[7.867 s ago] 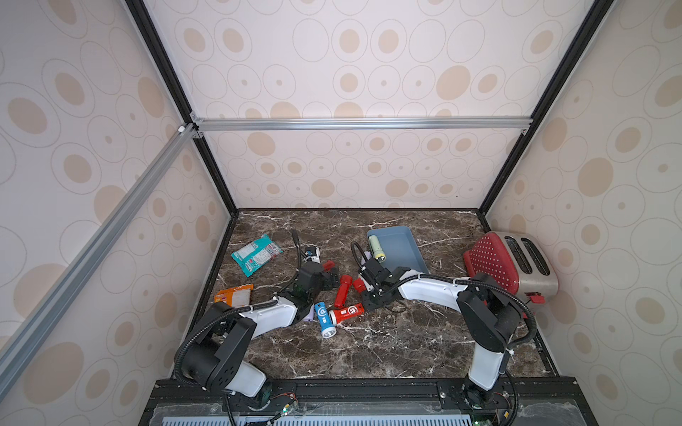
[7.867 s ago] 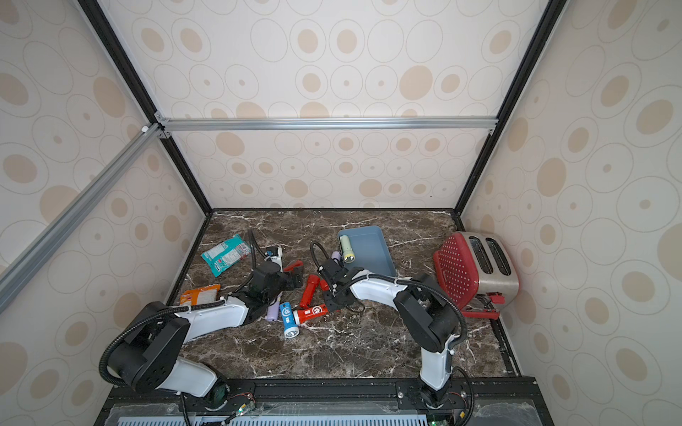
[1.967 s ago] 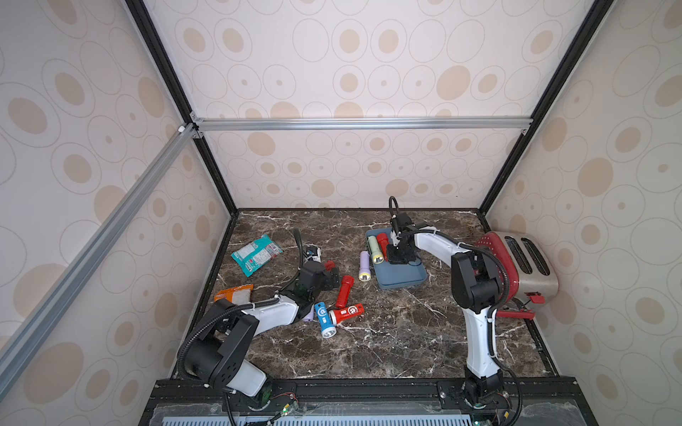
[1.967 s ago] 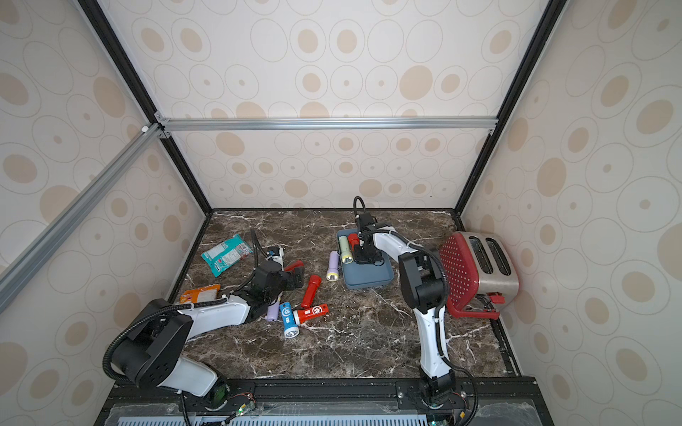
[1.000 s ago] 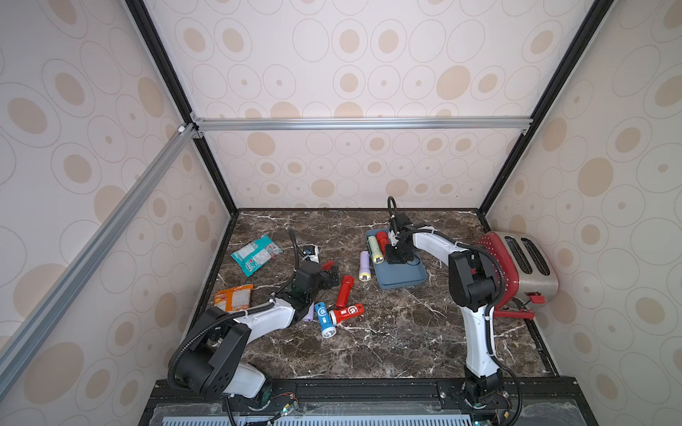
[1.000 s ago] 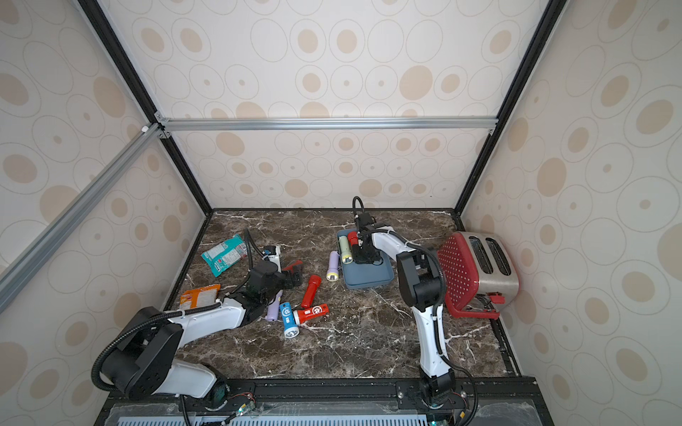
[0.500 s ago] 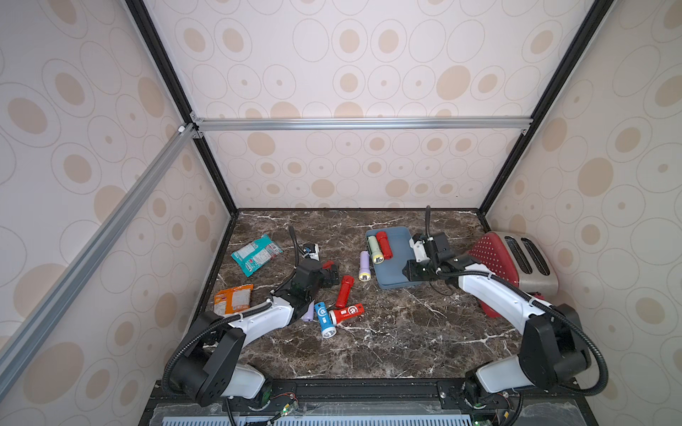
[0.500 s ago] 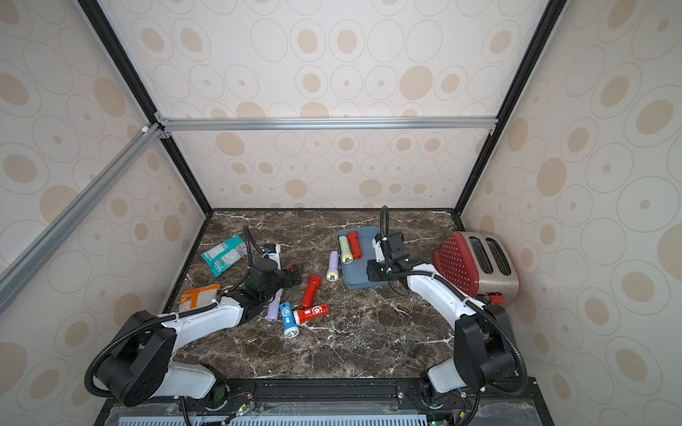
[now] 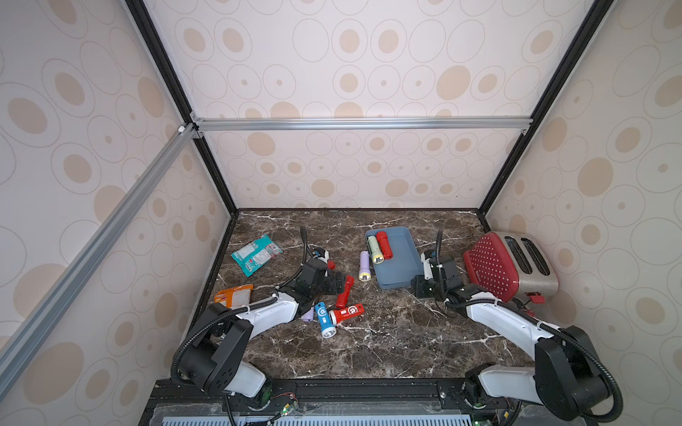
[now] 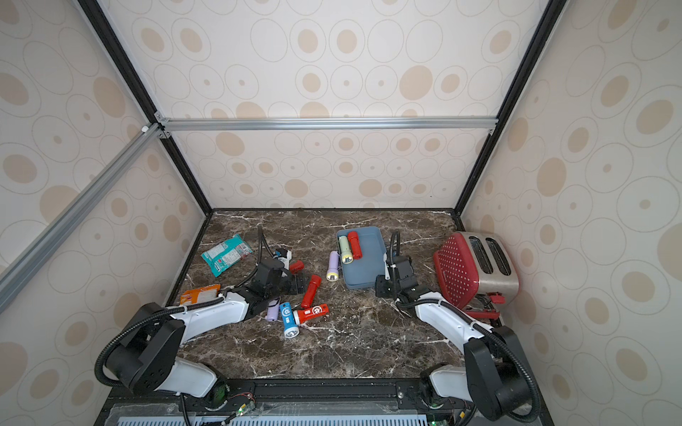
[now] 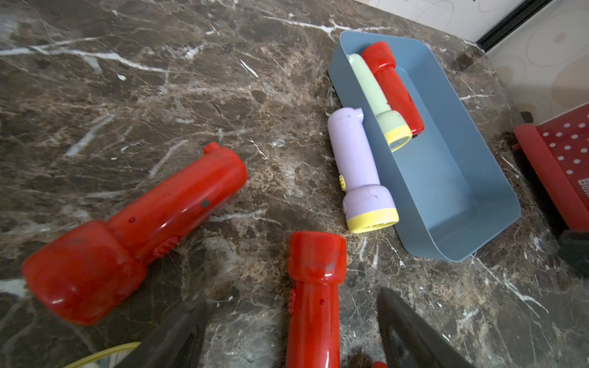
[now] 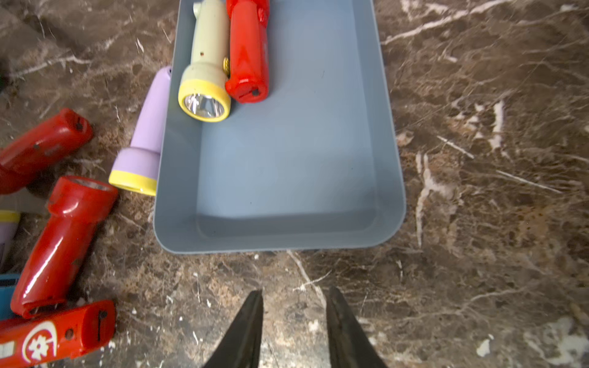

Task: Put the flashlights into the storage boxes
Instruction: Pick up the flashlight from the center of the board.

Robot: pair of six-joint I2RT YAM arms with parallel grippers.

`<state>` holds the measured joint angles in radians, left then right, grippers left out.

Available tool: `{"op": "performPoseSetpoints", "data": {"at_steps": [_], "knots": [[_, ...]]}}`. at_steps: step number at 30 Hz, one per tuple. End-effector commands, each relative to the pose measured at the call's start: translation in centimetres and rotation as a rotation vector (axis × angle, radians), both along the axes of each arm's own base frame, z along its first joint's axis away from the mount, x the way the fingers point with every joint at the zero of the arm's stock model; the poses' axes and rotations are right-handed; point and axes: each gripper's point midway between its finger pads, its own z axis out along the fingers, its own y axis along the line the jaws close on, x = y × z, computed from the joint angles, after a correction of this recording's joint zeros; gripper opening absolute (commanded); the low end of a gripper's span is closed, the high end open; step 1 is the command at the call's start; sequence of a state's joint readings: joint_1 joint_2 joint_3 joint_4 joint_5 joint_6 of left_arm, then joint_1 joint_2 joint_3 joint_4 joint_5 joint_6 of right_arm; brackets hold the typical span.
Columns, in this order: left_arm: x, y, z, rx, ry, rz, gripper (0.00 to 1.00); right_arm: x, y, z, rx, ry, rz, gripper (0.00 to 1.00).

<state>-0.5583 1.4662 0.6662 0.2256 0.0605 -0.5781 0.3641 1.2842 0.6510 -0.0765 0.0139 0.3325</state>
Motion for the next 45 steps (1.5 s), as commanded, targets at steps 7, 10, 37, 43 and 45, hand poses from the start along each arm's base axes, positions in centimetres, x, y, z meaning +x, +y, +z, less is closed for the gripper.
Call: {"op": "performPoseSetpoints", "data": {"at_steps": [7, 10, 37, 43, 45], "knots": [[-2.7, -1.9, -1.3, -0.008, 0.059, -0.04, 0.82, 0.8, -1.4, -1.3, -0.021, -0.058, -0.091, 0.39], [-3.3, -2.4, -2.4, -0.007, 0.075, -0.048, 0.82, 0.9, -1.5, -1.5, -0.025, -0.055, -0.099, 0.4], [-1.8, -4.3, -5.4, 0.076, 0.129, -0.05, 0.51, 0.9, -2.7, -1.4, -0.061, -0.075, -0.148, 0.43], [-1.6, -4.0, -4.9, 0.109, 0.127, -0.045, 0.42, 1.3, -2.0, -2.5, -0.042, 0.014, -0.123, 0.5], [-1.6, -3.8, -4.4, 0.117, 0.124, -0.04, 0.41, 1.5, -1.7, -3.2, -0.029, 0.077, -0.111, 0.51]]}}
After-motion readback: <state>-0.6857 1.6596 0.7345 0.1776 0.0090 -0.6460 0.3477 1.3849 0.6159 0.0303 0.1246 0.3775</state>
